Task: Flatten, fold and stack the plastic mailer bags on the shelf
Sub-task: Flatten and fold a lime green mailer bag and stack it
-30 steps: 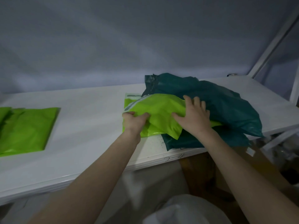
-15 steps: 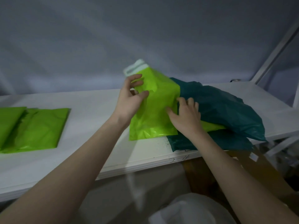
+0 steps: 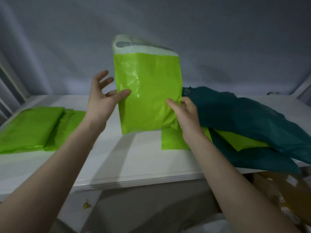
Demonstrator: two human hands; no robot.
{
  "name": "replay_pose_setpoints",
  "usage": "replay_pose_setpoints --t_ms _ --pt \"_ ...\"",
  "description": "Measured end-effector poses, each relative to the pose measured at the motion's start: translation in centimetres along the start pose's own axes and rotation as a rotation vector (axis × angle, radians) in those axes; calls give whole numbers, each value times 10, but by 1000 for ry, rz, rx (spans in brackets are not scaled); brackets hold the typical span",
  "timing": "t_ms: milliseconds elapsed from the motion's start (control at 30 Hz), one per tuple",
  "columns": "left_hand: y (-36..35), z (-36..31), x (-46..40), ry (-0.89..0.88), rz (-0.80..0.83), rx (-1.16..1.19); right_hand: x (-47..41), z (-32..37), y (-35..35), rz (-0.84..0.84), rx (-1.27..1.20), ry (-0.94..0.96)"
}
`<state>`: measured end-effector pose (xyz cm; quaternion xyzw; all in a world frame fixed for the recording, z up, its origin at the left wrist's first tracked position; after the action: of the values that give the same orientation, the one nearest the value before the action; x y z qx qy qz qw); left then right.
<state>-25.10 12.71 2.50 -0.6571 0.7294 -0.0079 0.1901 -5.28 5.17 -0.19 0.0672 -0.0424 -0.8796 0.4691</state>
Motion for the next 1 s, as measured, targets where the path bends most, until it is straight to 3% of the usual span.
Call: replay_pose_setpoints --t_ms 100,267,433,667,833,900,1000 --pt "18 14 -4 113 -81 87 2 0 -15 15 6 29" --pt "25 34 0 312 -57 69 1 -4 -34 12 6 73" --pt "25 37 2 301 -29 122 -2 -7 -46 30 -26 37" --pt "37 38 -3 190 -101 100 -2 -22 -57 144 -29 -64" --pt "45 38 -9 48 -185 -111 7 -28 -59 404 114 -211" --pt "50 37 -9 -67 -193 -198 13 -27 -57 480 186 -177" --pt "53 36 -4 -220 -197 -321 13 -31 -58 401 237 -98"
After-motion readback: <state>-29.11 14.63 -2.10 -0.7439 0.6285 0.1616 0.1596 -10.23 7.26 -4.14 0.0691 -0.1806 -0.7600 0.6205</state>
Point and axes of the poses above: each hand's wrist, its own x-axis away from the middle knuckle, its own y-axis out of the back of the hand, z = x × y, the point moved 3 cm from there along -x, towards the middle knuckle, and after that the axes turned 11 degrees about x, right-handed, at the moved point
